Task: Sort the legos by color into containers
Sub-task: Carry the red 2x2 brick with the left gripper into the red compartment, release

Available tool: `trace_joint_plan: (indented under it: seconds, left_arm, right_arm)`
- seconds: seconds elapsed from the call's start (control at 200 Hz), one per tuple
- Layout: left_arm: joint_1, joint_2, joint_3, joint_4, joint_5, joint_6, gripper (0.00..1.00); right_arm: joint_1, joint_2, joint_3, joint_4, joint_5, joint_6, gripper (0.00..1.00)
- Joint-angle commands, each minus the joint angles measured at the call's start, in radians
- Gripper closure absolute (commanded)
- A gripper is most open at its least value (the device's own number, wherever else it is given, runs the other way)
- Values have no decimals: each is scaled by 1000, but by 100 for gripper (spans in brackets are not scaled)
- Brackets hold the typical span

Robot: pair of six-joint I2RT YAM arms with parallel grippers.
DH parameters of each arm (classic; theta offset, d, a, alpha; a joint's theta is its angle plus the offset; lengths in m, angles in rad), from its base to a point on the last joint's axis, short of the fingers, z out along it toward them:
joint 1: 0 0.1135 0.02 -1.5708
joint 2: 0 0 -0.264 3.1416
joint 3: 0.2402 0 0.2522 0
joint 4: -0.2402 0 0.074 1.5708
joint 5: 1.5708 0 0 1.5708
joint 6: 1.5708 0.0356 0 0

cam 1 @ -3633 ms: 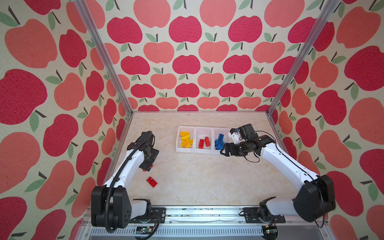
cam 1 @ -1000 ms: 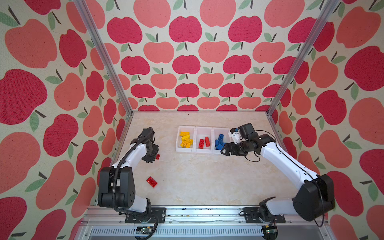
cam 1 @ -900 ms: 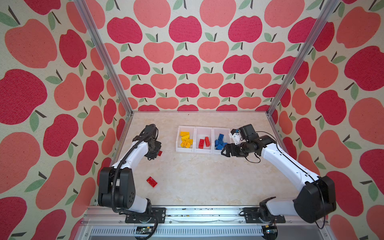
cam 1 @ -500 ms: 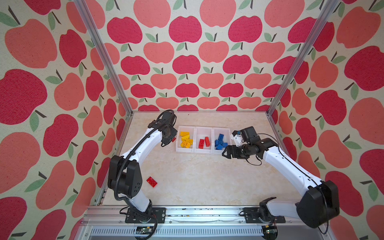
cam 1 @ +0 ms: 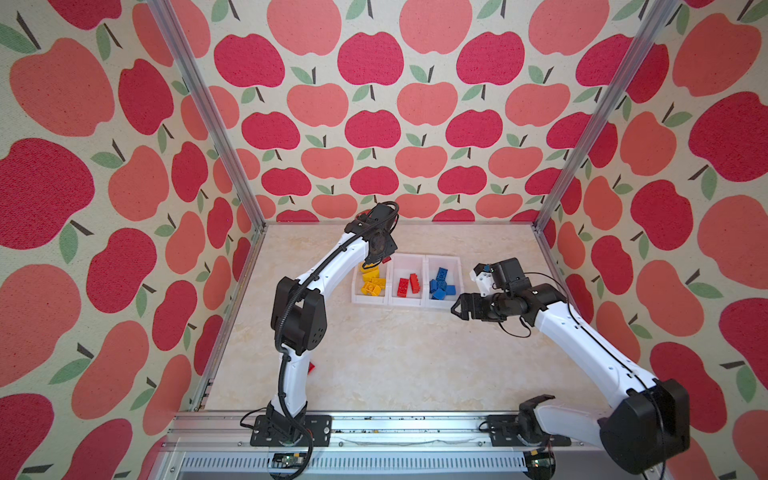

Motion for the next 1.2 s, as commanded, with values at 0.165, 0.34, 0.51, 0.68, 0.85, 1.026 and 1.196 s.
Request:
trace_joint_plan:
  seconds: [0.165,0.34,0.51,0.68,0.85,1.026,1.196]
  left_arm:
    - [-48,205,263,-164,52,143,78]
    - [-63,287,375,-210,80,179,78]
    - [-71,341,443,-247,105,204,78]
    - [-76,357,450,-259,125,212,73]
    - [-75,358,450,-259,127,220,56]
    - [-76,349,448,-251,121,222,47]
    - [-73,325,434,-247,117,223,43]
  right_arm:
    - [-25,-42,-30,-16,2,21,14]
    - [-32,-49,-36,-18,-1,21,14]
    - [-34,-50,-34,-18,-2,21,14]
    - [-36,-52,-36,-19,-5,21,14]
    - [-38,-57,-38,-19,-5,21,14]
    - [-37,-54,-34,-19,-5,18,14]
    - [-39,-48,-30,-19,-6,16,14]
